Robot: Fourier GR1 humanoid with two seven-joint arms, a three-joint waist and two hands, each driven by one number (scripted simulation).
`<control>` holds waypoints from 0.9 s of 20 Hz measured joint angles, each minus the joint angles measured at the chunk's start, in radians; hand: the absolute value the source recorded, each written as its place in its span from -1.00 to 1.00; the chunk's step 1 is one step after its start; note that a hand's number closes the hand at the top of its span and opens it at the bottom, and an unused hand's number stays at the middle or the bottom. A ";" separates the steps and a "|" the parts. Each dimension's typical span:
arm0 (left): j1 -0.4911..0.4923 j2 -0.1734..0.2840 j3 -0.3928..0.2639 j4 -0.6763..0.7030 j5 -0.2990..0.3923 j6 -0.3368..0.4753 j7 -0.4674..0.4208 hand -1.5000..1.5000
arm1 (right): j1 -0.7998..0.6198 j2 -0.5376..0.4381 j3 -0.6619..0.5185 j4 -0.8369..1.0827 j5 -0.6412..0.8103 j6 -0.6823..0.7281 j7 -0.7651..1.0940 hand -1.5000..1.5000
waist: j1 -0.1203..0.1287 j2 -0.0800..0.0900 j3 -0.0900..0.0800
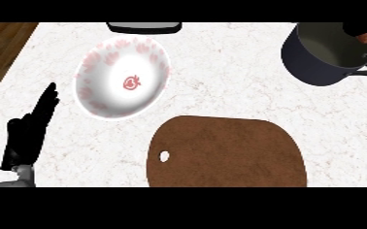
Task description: Pick the sweet potato from the cutting board and place it in the pot
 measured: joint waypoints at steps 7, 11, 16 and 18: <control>-0.022 -0.011 -0.005 0.016 -0.009 -0.007 -0.006 0.00 | -0.072 -0.041 -0.038 0.298 0.023 -0.079 -0.153 1.00 | 0.022 0.010 0.001; -0.029 -0.016 -0.008 0.011 -0.013 -0.009 -0.005 0.00 | -0.107 -0.048 -0.104 0.407 -0.026 -0.098 -0.205 -1.00 | 0.033 0.015 0.002; -0.039 -0.015 -0.010 -0.001 -0.017 -0.011 0.015 0.00 | -0.119 -0.051 -0.182 0.486 -0.100 -0.103 -0.307 -1.00 | 0.037 0.017 0.003; -0.037 -0.018 -0.011 -0.009 -0.019 -0.011 0.014 0.00 | -0.120 -0.058 -0.206 0.507 -0.121 -0.109 -0.351 -1.00 | 0.039 0.018 0.004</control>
